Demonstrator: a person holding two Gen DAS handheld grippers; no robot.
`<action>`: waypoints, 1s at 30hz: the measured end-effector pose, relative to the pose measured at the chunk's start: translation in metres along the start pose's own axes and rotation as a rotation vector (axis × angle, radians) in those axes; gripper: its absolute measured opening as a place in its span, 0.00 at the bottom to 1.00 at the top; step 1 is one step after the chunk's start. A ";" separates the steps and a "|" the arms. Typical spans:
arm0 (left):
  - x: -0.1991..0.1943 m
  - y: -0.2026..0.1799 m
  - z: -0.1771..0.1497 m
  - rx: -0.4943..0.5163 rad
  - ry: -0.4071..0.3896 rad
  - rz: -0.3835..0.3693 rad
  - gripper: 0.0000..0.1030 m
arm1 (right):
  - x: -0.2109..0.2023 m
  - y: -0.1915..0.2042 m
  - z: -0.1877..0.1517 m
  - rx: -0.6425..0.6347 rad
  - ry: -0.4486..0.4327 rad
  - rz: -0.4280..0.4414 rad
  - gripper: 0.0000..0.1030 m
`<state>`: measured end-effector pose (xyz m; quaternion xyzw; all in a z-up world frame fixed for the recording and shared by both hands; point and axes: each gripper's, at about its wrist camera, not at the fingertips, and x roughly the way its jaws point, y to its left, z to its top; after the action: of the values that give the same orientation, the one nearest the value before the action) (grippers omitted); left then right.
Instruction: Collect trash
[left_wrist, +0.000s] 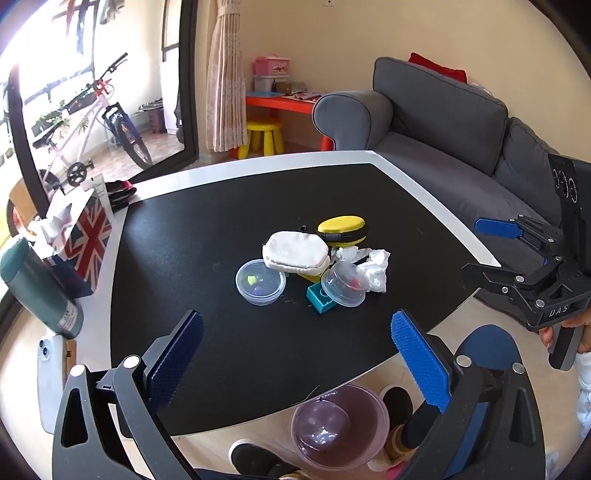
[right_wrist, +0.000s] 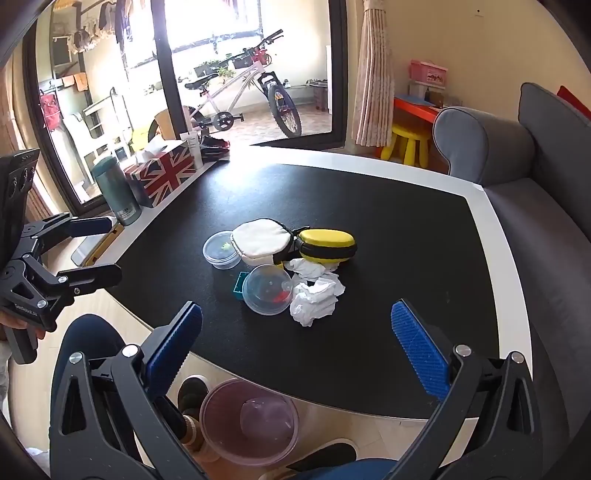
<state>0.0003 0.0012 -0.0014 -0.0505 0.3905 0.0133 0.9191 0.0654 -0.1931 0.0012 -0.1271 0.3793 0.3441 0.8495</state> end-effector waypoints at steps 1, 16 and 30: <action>0.000 0.000 0.000 -0.001 0.000 -0.001 0.94 | 0.000 0.000 0.000 0.000 0.000 0.000 0.97; 0.002 0.003 -0.002 -0.008 -0.001 -0.005 0.94 | -0.001 0.001 -0.004 0.007 -0.002 0.003 0.97; 0.004 0.004 -0.004 -0.007 0.001 0.005 0.94 | -0.001 0.001 -0.004 0.008 0.000 0.004 0.97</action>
<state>0.0000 0.0043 -0.0067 -0.0530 0.3909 0.0169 0.9187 0.0621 -0.1947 -0.0010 -0.1231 0.3810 0.3444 0.8492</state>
